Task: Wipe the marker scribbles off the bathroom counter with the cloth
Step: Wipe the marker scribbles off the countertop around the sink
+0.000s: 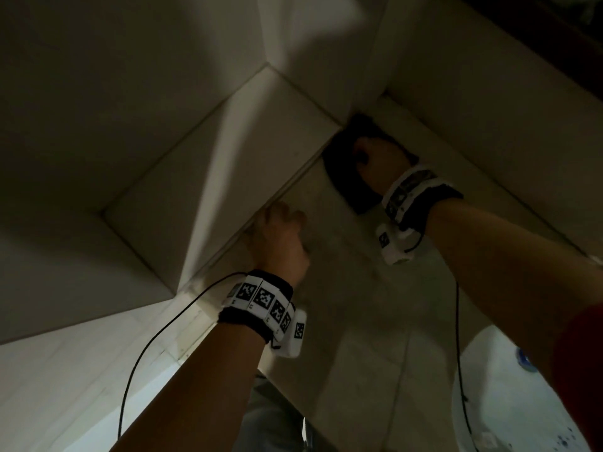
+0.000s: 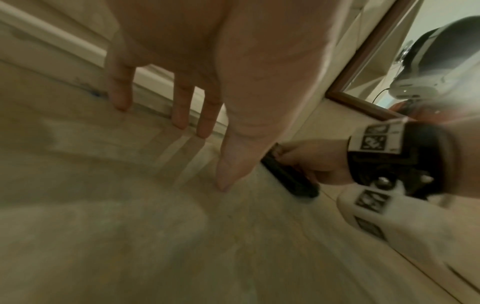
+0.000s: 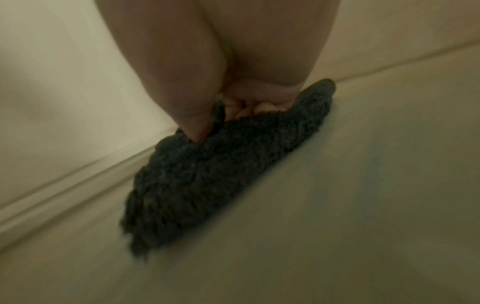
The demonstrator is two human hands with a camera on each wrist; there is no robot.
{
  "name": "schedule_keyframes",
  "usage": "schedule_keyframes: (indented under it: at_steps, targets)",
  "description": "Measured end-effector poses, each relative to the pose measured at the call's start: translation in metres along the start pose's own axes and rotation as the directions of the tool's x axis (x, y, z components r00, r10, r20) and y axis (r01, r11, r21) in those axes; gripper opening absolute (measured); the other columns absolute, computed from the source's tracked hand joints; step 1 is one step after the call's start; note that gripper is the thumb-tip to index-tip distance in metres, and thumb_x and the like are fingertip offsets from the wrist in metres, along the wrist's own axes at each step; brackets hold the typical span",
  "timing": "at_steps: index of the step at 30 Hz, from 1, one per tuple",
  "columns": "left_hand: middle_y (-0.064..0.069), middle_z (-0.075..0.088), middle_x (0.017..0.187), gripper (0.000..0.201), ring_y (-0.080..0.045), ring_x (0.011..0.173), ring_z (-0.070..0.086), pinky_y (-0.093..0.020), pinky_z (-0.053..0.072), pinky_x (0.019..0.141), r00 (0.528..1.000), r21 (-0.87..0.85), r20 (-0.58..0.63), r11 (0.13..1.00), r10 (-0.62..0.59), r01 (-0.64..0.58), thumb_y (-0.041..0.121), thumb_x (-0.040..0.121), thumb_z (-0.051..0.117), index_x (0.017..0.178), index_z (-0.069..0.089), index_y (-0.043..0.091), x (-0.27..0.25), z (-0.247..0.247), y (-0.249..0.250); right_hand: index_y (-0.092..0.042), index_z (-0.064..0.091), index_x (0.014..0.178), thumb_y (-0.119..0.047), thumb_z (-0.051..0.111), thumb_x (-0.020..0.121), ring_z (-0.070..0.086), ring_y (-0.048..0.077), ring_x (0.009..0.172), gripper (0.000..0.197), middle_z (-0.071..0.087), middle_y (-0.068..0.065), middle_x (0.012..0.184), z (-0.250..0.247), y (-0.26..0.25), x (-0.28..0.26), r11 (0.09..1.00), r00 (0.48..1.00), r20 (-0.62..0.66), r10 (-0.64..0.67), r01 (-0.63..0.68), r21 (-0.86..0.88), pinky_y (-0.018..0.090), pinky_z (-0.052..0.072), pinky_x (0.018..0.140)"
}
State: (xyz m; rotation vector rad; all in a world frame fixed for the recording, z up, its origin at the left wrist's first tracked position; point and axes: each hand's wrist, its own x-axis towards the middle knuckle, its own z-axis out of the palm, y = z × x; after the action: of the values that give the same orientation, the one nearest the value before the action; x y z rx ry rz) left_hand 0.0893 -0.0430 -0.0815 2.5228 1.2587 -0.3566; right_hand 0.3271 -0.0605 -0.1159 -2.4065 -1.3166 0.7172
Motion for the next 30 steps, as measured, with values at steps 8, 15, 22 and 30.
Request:
schedule_keyframes:
  at_steps: [8, 15, 22, 30]
  targets:
    - [0.0, 0.045, 0.135, 0.049, -0.027, 0.124, 0.04, -0.046, 0.04, 0.091, 1.0, -0.025, -0.012, 1.0, -0.017, 0.016, 0.03, 0.073, 0.07, 0.12, 0.057, 0.026, -0.001, 0.003, 0.0, -0.008, 0.063, 0.112, -0.013, 0.053, 0.092, 0.059, 0.033, 0.094, 0.023, 0.063, 0.017, 0.108, 0.032, -0.023, -0.048, 0.981, 0.979, 0.086, -0.185, 0.188, -0.038, 0.033, 0.045, 0.076]
    - [0.001, 0.043, 0.138, 0.044, -0.025, 0.126, 0.036, -0.04, 0.038, 0.091, 1.0, -0.046, -0.004, 0.999, 0.011, -0.011, 0.033, 0.076, 0.07, 0.118, 0.058, 0.027, 0.0, 0.004, -0.002, -0.006, 0.06, 0.125, -0.013, 0.051, 0.096, 0.057, 0.036, 0.11, 0.032, 0.061, 0.019, 0.124, -0.008, 0.023, 0.02, 0.99, 0.985, -0.102, 0.14, -0.139, 0.024, 0.032, 0.043, 0.088]
    - [0.0, 0.042, 0.137, 0.048, -0.025, 0.126, 0.036, -0.044, 0.04, 0.091, 1.0, -0.057, -0.017, 0.998, 0.015, -0.016, 0.033, 0.076, 0.069, 0.122, 0.056, 0.026, 0.0, 0.006, -0.004, -0.008, 0.064, 0.114, -0.011, 0.054, 0.092, 0.06, 0.032, 0.099, 0.025, 0.064, 0.015, 0.112, 0.026, -0.016, -0.041, 0.991, 0.99, 0.062, -0.123, 0.126, -0.04, 0.029, 0.043, 0.078]
    - [-0.005, 0.052, 0.132, 0.029, -0.031, 0.115, 0.051, -0.047, 0.047, 0.085, 1.0, -0.133, -0.022, 0.991, 0.017, -0.02, 0.018, 0.073, 0.062, 0.101, 0.067, 0.014, 0.002, 0.008, -0.007, -0.016, 0.066, 0.102, -0.019, 0.054, 0.091, 0.058, 0.028, 0.079, 0.017, 0.06, 0.007, 0.093, 0.047, -0.025, -0.119, 0.965, 0.953, 0.159, -0.257, 0.263, -0.015, 0.041, 0.05, 0.067]
